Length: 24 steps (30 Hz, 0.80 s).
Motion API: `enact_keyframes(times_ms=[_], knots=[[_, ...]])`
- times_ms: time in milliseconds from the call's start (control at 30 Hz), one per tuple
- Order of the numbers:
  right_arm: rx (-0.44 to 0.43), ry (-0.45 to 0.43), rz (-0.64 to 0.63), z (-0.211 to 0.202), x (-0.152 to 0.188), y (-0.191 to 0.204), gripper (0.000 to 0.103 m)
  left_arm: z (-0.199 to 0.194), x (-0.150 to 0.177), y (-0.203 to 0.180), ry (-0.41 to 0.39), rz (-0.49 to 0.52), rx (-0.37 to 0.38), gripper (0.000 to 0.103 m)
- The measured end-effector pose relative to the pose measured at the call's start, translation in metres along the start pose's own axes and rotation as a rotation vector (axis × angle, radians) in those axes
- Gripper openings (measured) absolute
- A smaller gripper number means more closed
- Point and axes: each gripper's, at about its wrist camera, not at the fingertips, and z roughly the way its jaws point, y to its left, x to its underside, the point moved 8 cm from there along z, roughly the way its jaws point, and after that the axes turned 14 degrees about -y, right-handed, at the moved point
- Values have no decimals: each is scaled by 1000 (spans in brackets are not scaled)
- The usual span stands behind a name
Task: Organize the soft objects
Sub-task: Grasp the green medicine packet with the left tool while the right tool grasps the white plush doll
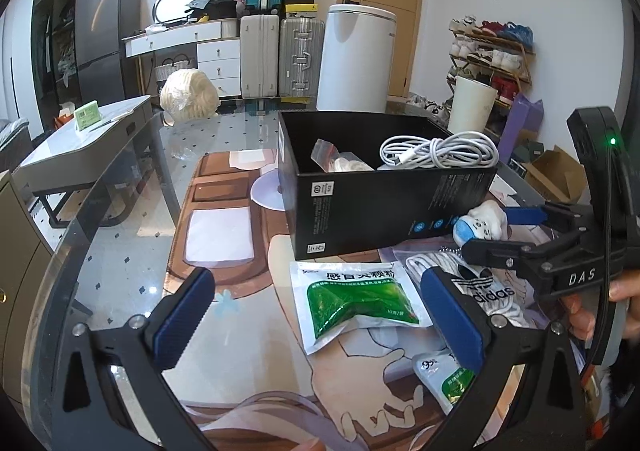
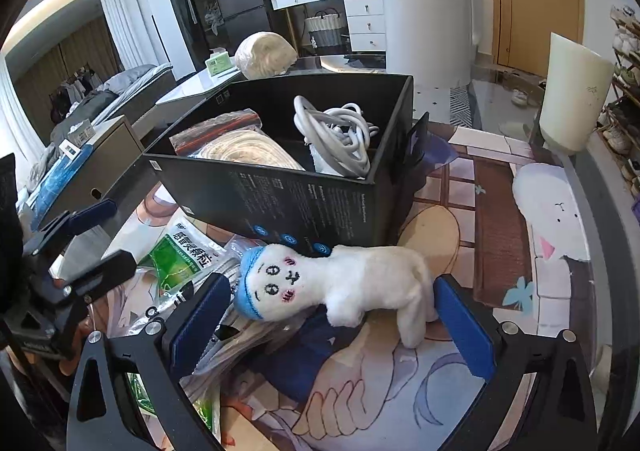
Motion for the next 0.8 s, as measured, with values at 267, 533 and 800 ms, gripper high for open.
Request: enact_keyframes(times_ms=[267,533,800], knots=[[-13,1,13,-3,1,0,93,0,1,3,11,-25,16,103],[-46,-48,3,-25,-4,1,92,1,2,3,20,-21,22,103],[-87,-112,8,-46,-16,6,92,12,11,2,93,5,-16,103]])
